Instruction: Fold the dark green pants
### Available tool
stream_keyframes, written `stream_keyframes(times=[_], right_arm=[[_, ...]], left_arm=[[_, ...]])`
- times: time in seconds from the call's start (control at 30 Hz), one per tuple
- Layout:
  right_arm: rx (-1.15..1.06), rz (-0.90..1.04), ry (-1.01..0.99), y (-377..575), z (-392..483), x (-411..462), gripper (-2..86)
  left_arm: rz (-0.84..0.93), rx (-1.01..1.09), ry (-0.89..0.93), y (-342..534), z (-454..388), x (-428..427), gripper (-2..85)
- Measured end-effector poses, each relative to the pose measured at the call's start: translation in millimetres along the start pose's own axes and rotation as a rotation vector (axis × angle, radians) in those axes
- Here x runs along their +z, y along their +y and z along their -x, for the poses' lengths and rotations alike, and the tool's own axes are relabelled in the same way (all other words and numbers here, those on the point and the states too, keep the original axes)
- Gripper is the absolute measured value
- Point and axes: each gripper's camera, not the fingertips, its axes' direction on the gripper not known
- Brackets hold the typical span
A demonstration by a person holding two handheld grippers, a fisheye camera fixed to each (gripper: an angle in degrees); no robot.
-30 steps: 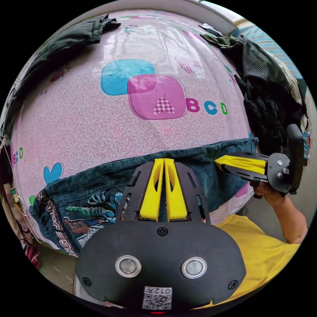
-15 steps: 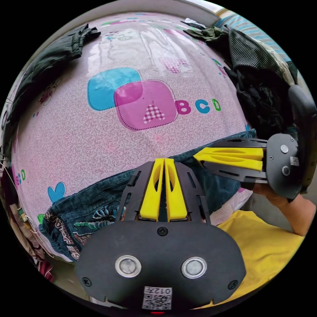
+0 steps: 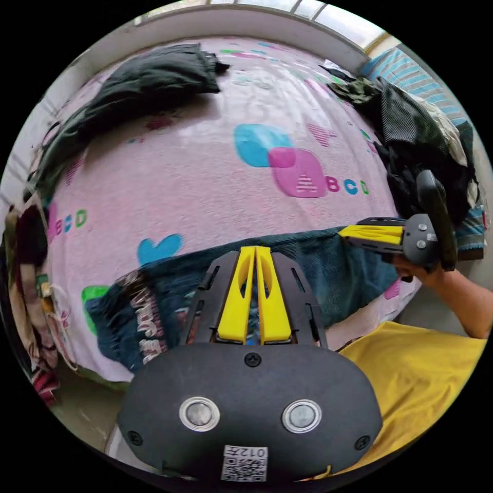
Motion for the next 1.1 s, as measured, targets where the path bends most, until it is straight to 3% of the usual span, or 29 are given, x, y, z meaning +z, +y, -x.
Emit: stream_keyframes(times=[0.27,0.47,0.63,0.8,0.93,1.1], right_arm=[[-0.03,0.017,0.047,-17.7,28.7,11.8,0.8],[-0.016,0.022,0.057,-27.0,43.1,17.5,1.0],[-0.013,0.022,0.061,-31.7,52.7,20.4,0.9],[-0.03,0.018,0.102,-34.9,68.0,22.8,0.8],[-0.064,0.03,0.144,-38.4,81.5,24.3,0.8],[-0.049,0.04,0.128,-41.6,83.7,22.6,0.8]], left_arm=[[-0.002,-0.337,-0.079,49.8,119.7,-19.4,-0.2],[0.031,-0.267,-0.031,53.9,131.8,-6.8,-0.1],[0.048,-0.159,-0.061,65.8,128.1,-44.9,-0.1],[0.096,-0.113,0.043,100.2,116.3,-54.3,-0.1],[0.208,-0.107,-0.081,111.6,111.9,-24.0,-0.2],[0.182,-0.185,-0.003,119.8,125.6,-13.3,-0.2]])
